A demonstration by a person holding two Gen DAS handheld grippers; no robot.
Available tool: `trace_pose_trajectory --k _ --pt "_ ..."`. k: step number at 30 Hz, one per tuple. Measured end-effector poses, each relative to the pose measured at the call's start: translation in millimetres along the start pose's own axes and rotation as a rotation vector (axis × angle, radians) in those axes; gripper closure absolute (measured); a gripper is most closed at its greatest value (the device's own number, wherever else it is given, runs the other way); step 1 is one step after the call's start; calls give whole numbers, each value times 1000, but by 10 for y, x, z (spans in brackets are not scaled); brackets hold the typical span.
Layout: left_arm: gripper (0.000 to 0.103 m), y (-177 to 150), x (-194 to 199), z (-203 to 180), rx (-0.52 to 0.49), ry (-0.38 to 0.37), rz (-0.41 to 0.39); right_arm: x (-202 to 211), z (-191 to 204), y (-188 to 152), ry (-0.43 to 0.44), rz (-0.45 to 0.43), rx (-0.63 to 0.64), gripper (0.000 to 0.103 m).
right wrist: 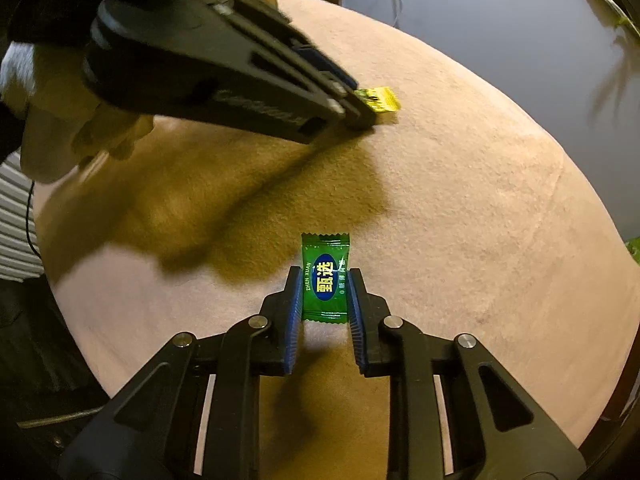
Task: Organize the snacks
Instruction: 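Carry the yellow and green candies into the box and release both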
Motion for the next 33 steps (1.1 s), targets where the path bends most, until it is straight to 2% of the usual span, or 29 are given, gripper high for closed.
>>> trace_pose_trajectory --k 12,21,27,33 --pt "81 -98 447 121 80 45 -80 382 -200 54 -25 -78 -60 81" --pt "81 -280 918 323 160 101 -158 642 -227 409 -37 -163 -55 81" --pt "81 -521 1171 470 236 147 -194 697 -83 640 -28 -207 -20 81" --pt "81 -780 1381 632 307 193 -211 715 336 1012 -1 -228 40 81"
Point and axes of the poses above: each gripper's, at about its wrist camera, not at the fingertips, and x roughly against the way its jaws point, z to its left, y to its top, the point moved 3 cm from there along -x, roughly the way its jaws point, and after that the axes turned 5 degrees about -x, right-handed, at the moved point
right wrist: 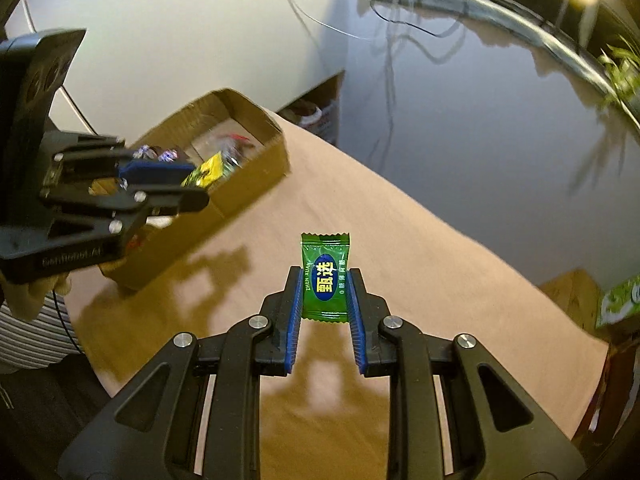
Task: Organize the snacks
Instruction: 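Carry the yellow and green candies into the box and release both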
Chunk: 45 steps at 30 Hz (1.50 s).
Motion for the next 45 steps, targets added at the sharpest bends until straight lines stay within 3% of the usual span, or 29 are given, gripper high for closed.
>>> trace_pose_trajectory --k 7,20,45 --pt "81 -197 187 319 72 55 -8 -245 547 341 42 -7 72 81" --pt "81 -441 326 627 146 105 8 -515 1106 685 91 16 154 81" --pt "81 -546 275 841 180 134 37 -868 1350 879 140 75 150 79"
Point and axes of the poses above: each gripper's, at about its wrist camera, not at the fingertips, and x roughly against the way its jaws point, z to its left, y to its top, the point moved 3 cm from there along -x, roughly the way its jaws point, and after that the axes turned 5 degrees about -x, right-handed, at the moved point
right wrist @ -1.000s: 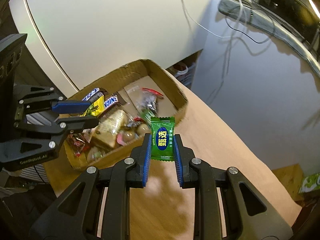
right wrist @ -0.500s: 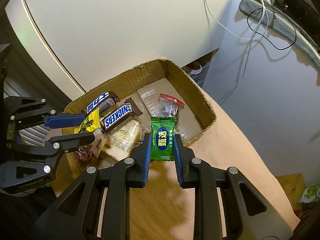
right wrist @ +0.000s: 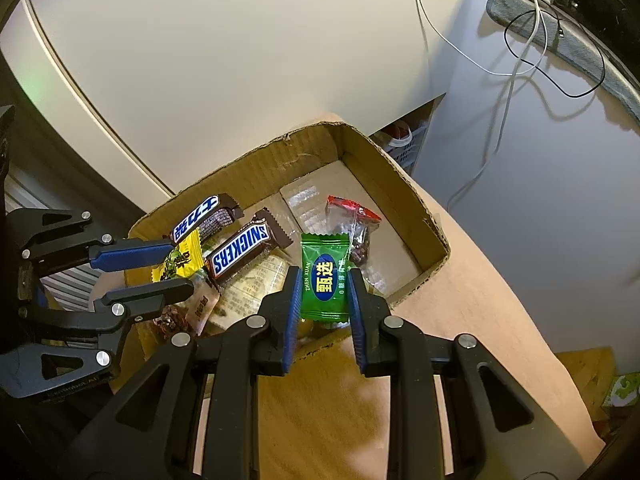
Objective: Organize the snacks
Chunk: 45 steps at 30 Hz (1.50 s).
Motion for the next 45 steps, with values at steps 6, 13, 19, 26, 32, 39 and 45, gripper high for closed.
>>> trace_pose_trajectory --k 6,13,19,26,32,39,45 --pt "72 22 -28 32 -3 7 8 -44 -34 32 -10 12 -2 64" --pt "56 39 -57 28 -19 19 13 -82 -80 35 -8 25 -3 47" --pt "40 32 -71 21 -33 36 20 -72 -136 34 -23 17 -9 26" --pt "31 10 -59 40 -25 82 26 -81 -182 10 -32 24 -18 19" --pt "31 -16 20 74 -4 105 10 17 -224 -45 -45 1 -29 19" --pt "31 -26 43 69 5 108 5 102 -192 -92 -51 -20 -33 19" --pt "31 -17 82 52 6 122 -9 169 -197 -117 -67 -39 -48 19"
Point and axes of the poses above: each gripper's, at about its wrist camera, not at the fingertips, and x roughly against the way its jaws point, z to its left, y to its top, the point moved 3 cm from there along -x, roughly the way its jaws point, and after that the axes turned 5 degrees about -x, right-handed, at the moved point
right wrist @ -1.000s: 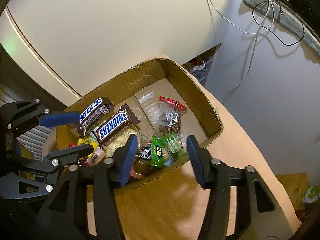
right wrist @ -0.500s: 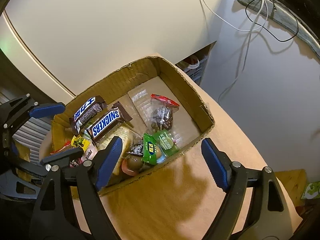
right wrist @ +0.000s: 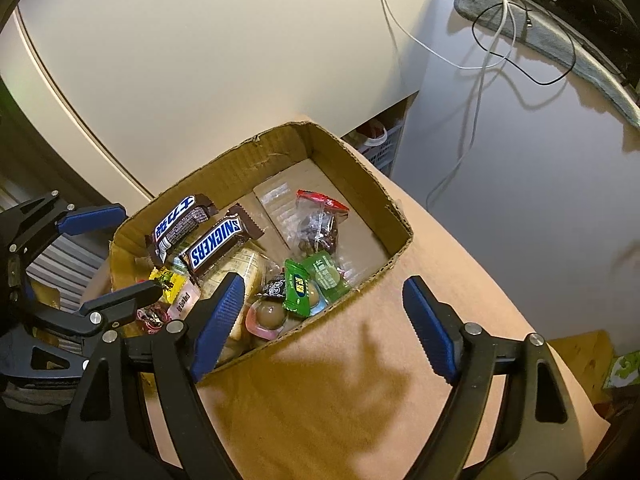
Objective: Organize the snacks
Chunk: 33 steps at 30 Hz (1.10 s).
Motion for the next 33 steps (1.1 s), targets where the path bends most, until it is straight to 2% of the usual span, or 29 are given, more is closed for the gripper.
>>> trace_pose_trajectory --k 9,22,23,25,26,33 --pt "31 15 143 -19 21 17 -38 197 37 -54 -2 -45 -19 19" --pt "31 -23 431 25 91 65 -94 547 134 -126 -52 -120 -33 19" --pt "31 -33 464 24 96 69 -99 588 131 -148 -51 -128 -45 18" --pt "31 -49 502 19 102 74 -104 654 127 -189 -53 -141 -66 8" --pt "31 -59 522 16 104 74 -106 680 122 -202 -54 -148 -72 6" --pt "31 -107 611 -10 121 72 -109 807 61 -296 -64 -160 -105 5"
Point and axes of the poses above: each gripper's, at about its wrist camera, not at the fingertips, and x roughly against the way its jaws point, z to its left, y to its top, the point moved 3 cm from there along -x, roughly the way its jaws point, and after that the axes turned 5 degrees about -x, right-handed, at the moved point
